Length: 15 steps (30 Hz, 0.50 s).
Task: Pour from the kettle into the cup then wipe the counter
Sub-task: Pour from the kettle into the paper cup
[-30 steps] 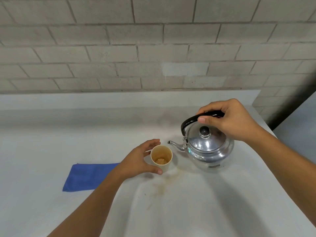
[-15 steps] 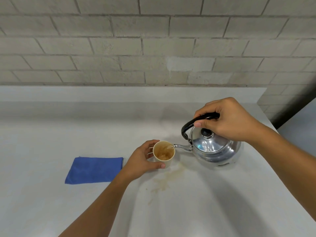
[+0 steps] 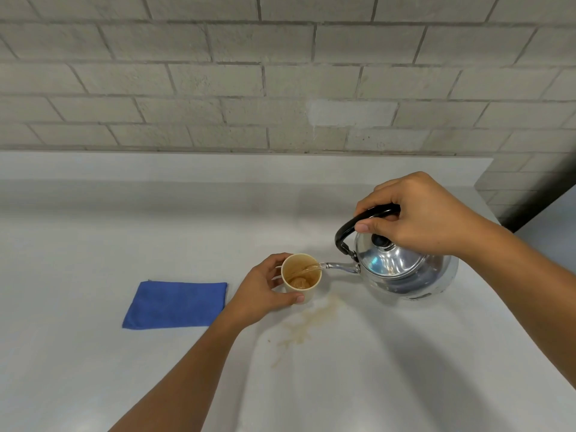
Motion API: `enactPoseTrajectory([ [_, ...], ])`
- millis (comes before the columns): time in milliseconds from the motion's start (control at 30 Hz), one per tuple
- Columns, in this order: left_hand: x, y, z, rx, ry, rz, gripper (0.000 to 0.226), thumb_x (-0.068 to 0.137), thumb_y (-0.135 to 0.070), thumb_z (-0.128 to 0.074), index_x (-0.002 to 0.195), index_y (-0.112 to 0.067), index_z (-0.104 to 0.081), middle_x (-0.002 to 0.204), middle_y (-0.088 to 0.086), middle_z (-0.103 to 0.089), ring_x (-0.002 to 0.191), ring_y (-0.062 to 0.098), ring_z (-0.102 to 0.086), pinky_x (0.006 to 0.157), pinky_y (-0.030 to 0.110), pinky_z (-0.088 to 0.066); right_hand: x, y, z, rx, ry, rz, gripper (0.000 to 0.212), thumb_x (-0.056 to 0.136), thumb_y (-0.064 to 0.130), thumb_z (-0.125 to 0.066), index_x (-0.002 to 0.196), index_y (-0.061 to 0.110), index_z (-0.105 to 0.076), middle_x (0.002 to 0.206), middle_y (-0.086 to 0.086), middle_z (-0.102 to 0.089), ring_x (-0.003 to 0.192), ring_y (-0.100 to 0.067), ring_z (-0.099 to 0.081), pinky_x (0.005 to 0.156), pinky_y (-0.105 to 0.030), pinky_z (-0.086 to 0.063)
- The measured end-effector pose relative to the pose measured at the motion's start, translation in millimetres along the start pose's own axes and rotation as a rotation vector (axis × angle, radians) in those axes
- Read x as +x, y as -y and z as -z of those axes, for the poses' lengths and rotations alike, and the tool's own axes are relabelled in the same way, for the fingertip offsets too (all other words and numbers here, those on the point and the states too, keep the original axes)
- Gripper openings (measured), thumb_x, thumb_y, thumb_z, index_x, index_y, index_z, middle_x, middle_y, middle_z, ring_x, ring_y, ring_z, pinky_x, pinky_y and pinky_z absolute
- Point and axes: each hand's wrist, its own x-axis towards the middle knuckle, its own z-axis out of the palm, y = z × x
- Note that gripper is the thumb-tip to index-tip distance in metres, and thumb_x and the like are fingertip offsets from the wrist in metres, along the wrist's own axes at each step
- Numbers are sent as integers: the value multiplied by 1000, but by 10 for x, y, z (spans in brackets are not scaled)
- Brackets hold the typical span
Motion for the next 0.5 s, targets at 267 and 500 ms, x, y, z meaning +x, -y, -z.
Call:
enactPoseTrajectory([
  [267,-7,-17,0,-9,7,3,80,65,-24,-100,135,-31,-61,131,-11,-71,125,14,-67,110,39,-54,27,61,25,-71,35,50,5,82,35,-80,87,33,-80,75,17,-71,70,-6,-63,65,-34,-53],
  [500,-4,-25,0,-12,16,4,78,68,-19,-99,134,-31,-61,131,-13,-71,125,12,-67,109,36,-54,67,74,33,-112,49,83,4,83,37,-78,85,34,-79,68,13,-69,65,-9,-61,61,-35,-52],
])
